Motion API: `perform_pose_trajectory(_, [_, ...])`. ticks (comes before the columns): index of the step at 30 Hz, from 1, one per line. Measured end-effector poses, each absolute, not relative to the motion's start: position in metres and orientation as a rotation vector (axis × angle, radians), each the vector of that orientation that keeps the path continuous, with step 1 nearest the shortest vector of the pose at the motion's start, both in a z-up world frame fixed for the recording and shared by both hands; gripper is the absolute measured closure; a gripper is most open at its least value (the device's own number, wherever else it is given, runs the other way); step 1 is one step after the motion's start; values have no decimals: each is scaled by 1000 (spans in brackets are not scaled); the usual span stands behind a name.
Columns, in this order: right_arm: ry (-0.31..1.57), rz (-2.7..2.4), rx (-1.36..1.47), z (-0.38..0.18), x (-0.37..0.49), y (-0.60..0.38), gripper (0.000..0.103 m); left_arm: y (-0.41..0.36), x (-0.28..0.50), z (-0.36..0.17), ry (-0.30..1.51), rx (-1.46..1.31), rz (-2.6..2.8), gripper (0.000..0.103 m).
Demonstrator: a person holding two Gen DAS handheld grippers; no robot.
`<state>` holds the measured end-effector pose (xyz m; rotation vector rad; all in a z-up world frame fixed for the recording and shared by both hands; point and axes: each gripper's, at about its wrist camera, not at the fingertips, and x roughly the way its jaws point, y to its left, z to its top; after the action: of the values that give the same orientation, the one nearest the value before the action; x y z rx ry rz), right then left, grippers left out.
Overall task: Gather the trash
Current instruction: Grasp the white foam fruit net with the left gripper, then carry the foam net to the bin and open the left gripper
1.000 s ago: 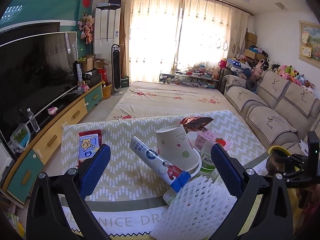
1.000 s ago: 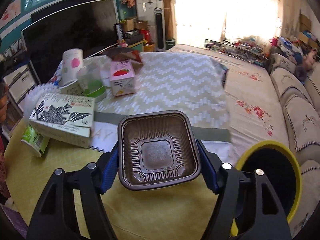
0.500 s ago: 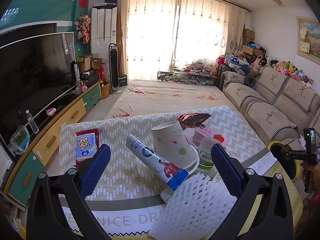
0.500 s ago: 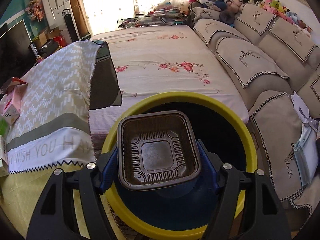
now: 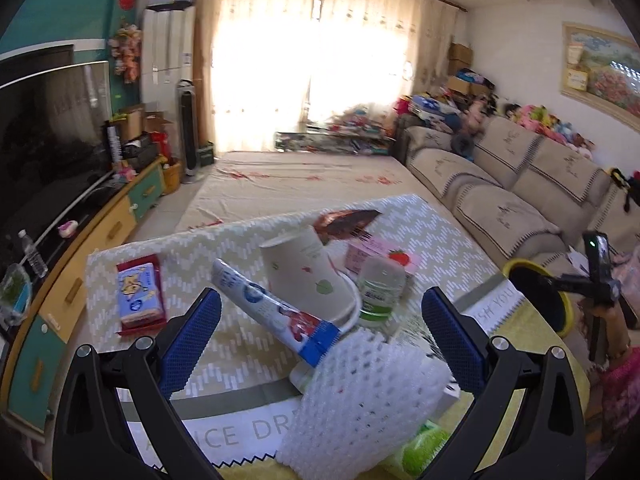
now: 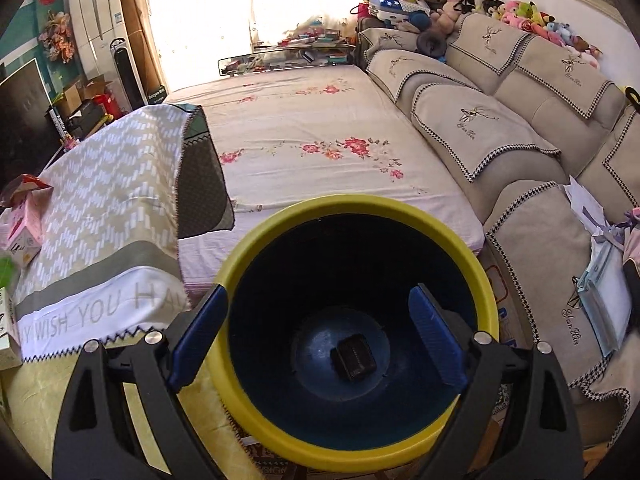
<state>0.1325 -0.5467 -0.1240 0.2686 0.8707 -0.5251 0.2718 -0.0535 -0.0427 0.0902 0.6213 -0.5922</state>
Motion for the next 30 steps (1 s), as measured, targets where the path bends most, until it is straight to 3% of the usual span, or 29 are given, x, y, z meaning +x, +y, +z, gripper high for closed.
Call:
perform_pose_trajectory(12, [874, -455, 289, -124, 125, -529, 16, -92, 238, -76, 697, 446, -852, 6])
perform_pose_trajectory(14, [869, -451, 289, -122, 122, -527, 16, -99, 234, -82, 705, 489, -850, 11])
perform_pose_trajectory(19, [849, -435, 290, -113, 115, -522, 16, -106, 240, -99, 740, 541, -817, 44])
perform_pose_trajectory(24, [839, -417, 292, -107, 114, -519, 16, -106, 242, -106, 752, 568, -807, 67])
perform_pose_trajectory(30, [826, -391, 297, -103, 114, -513, 16, -92, 242, -93, 727, 516, -821, 79])
